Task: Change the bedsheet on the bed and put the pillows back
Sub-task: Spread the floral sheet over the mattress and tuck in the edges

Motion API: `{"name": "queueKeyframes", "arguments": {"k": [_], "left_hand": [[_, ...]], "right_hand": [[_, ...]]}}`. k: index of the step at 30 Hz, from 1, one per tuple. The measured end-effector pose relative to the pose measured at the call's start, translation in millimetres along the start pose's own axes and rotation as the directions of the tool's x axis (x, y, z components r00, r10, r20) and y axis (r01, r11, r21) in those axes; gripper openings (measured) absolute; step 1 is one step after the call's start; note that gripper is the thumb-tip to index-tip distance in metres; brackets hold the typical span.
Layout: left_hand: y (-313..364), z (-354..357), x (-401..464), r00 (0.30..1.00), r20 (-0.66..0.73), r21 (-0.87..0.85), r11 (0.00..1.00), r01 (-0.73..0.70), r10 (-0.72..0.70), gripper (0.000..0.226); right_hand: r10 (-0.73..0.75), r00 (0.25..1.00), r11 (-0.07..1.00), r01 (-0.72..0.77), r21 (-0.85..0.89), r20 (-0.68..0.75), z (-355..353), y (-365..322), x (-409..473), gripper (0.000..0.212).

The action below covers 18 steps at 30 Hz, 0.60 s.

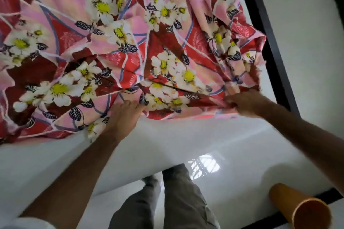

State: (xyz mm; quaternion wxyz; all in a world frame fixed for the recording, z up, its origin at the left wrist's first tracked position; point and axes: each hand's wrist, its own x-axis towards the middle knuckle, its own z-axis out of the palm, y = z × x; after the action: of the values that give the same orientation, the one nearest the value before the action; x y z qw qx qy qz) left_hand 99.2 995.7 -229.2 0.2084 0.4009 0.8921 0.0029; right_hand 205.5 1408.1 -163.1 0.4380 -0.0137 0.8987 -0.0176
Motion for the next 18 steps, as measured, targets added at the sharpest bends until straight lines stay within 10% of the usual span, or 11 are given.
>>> {"name": "queueKeyframes", "arguments": {"k": [2, 5, 9, 12, 18], "left_hand": [[13, -10, -7, 0.993, 0.077, -0.285, 0.957, -0.060, 0.086, 0.026], [50, -30, -27, 0.981, 0.095, -0.539, 0.837, -0.093, 0.170, 0.026], [100, -43, -82, 0.943, -0.286, -0.566, 0.764, -0.310, 0.172, 0.019], [140, -56, -130, 0.942, -0.308, -0.729, 0.603, -0.324, 0.134, 0.030], [159, -23, -181, 0.979, -0.029, -0.677, 0.716, -0.169, 0.204, 0.026]], "right_hand": [[0.154, 0.970, 0.973, -0.182, -0.139, -0.188, 2, 6, -9, 0.072], [0.280, 0.906, 0.924, -0.344, -0.165, -0.319, 17, -11, -23, 0.061], [0.003, 0.970, 0.970, 0.056, 0.236, -0.243, 44, -126, -51, 0.086], [-0.031, 0.890, 0.884, 0.236, 0.403, -0.454, 64, -201, -83, 0.025], [-0.015, 1.000, 1.000, 0.015, 0.015, 0.013, 84, -178, -147, 0.046]]}}
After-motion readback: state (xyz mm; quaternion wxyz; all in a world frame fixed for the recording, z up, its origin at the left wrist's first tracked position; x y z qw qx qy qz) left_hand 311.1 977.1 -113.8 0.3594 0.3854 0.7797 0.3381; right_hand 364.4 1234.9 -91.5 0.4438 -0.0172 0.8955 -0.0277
